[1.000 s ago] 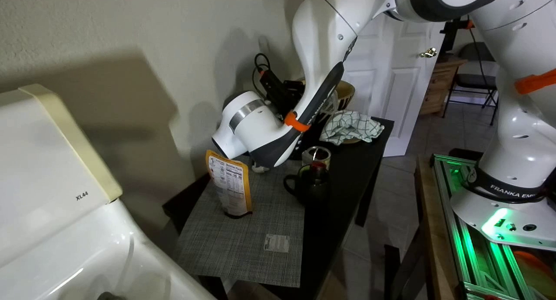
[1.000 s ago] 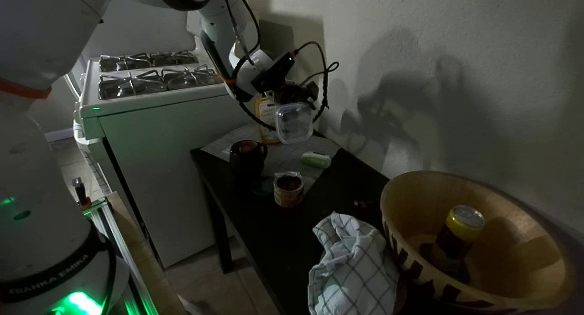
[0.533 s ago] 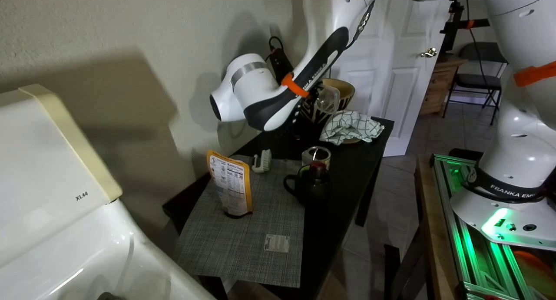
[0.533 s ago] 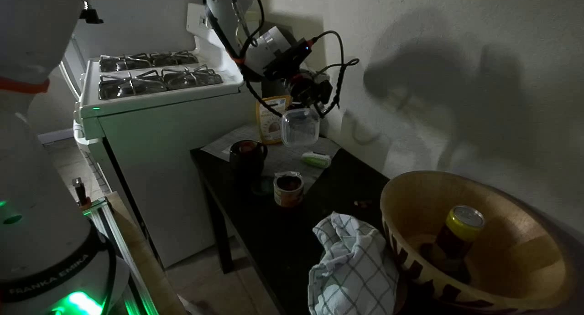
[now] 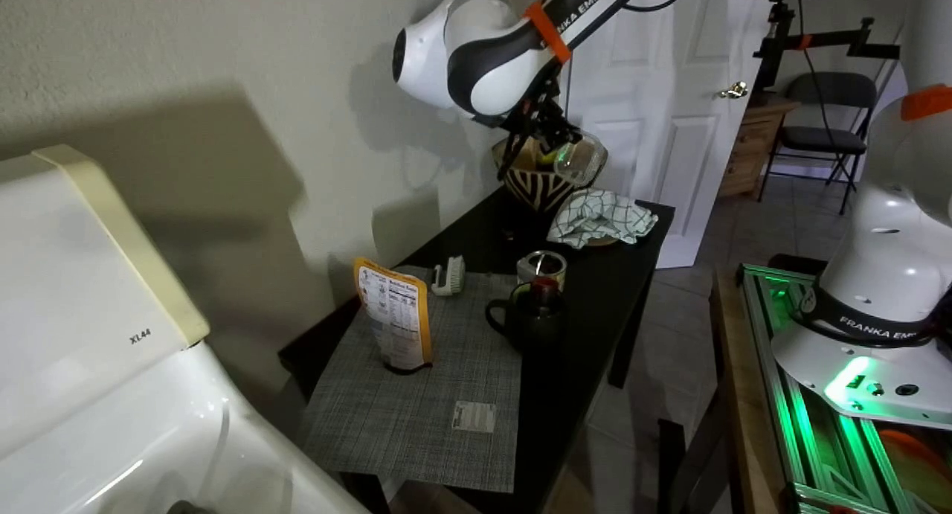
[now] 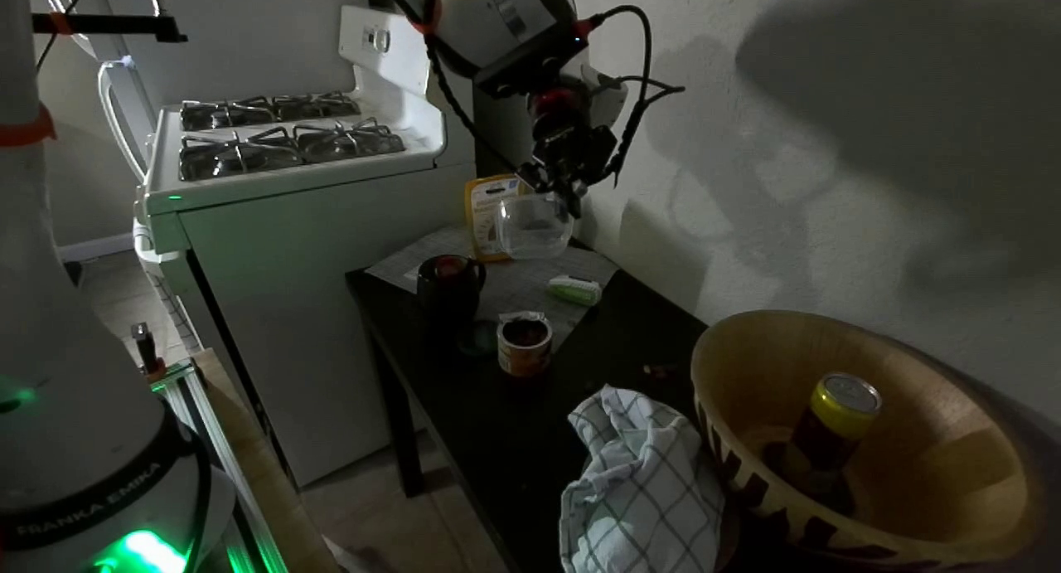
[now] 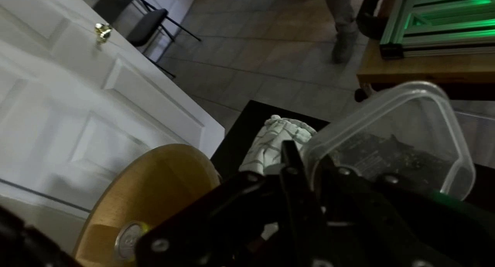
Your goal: Pour the contents of the small lunchbox into the orange can
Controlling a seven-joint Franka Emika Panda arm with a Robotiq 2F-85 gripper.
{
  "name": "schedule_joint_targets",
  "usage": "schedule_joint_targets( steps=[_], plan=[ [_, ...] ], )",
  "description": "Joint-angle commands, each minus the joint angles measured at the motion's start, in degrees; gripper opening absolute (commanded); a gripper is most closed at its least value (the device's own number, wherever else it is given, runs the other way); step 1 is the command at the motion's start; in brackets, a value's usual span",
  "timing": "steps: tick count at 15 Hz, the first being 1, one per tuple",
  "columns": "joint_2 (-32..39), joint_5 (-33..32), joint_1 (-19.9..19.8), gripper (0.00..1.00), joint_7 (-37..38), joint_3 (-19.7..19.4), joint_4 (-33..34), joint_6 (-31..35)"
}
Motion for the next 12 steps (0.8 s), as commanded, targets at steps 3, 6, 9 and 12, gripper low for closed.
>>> schedule_joint_targets(
  steps=[3, 6, 9, 12],
  plan=[
    [-11.76, 7.7, -1.88, 0.03, 1.06, -4.02, -10.69, 15.06],
    [-15.41, 4.36, -0.71, 0.03, 5.94, -5.08, -13.84, 22.41],
    [-18.41, 5.2, -0.57, 0.03, 13.32, -5.34, -16.33, 27.85],
    [-18.98, 7.24, -1.34, 0.03, 21.48, -6.17, -18.14, 32.17]
  ],
)
